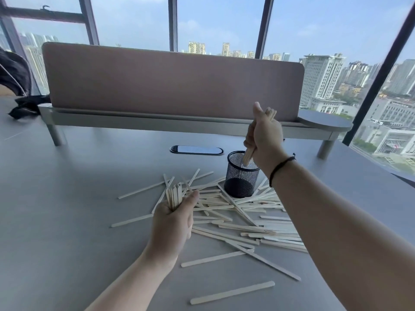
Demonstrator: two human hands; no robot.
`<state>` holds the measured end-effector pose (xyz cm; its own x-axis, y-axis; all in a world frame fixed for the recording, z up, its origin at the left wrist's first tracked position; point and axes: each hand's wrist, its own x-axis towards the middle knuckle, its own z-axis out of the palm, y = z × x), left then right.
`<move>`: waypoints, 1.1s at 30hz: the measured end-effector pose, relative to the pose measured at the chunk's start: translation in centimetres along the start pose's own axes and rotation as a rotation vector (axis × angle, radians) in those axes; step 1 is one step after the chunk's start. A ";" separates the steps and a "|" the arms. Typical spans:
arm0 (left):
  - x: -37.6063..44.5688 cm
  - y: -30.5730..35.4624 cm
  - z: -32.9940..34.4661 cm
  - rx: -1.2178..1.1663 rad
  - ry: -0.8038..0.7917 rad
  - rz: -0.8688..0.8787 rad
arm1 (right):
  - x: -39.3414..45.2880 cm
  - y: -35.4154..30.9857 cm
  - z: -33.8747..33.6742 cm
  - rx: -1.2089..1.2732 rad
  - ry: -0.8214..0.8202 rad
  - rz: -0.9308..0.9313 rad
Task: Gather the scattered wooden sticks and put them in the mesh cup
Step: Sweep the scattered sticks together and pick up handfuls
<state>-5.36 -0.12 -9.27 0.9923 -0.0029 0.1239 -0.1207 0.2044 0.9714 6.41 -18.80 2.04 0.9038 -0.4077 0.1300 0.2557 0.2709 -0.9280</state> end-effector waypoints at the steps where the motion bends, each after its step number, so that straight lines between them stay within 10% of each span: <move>1: 0.0 0.0 0.0 -0.012 -0.006 -0.009 | 0.5 0.8 0.1 -0.051 0.012 0.023; 11: 0.6 -0.1 0.0 0.011 0.002 -0.015 | 2.0 3.6 -0.1 -0.224 -0.057 0.094; 18: 0.6 0.0 -0.5 -0.029 0.011 -0.011 | -1.4 1.5 -4.0 -0.703 -0.126 -0.426; 33: 2.5 2.1 3.3 -0.102 0.037 0.041 | -13.0 6.8 -12.7 -1.357 -0.812 -0.458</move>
<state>-3.26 -2.88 -6.23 0.9872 0.0432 0.1537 -0.1595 0.3018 0.9399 -7.97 -22.77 -10.37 0.8865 0.4199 0.1946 0.4618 -0.8291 -0.3152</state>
